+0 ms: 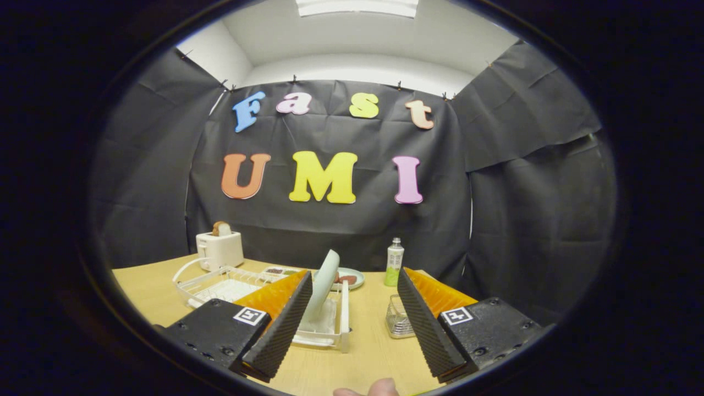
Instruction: Take the plate from the dish rack, then take the spoon from the basket and place it into the plate.
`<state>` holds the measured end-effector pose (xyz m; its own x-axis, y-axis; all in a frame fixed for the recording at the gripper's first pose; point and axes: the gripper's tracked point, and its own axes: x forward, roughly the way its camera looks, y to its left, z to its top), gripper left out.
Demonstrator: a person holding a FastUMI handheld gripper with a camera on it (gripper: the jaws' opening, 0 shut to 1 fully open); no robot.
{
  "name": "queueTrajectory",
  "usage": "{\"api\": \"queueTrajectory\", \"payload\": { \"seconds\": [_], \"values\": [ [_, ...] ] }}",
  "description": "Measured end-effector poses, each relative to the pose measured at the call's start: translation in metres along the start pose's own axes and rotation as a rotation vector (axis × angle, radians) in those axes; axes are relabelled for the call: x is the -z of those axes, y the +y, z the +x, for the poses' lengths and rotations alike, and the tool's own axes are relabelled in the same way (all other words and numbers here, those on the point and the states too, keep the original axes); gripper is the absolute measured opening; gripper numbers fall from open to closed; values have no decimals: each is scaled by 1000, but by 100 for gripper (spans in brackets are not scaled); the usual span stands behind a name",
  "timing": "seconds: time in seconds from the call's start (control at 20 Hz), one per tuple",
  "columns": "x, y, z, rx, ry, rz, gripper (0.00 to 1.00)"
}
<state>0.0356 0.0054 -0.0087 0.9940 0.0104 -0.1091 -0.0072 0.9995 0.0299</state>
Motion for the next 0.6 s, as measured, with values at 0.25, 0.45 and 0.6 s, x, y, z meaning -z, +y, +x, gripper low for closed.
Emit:
{"api": "queueTrajectory", "payload": {
  "seconds": [0.25,0.45,0.6],
  "values": [
    [-8,4,18,-40,72,4,100],
    [-33,8,41,-50,89,-21,100],
    [-48,13,63,-61,121,-78,100]
  ]
}}
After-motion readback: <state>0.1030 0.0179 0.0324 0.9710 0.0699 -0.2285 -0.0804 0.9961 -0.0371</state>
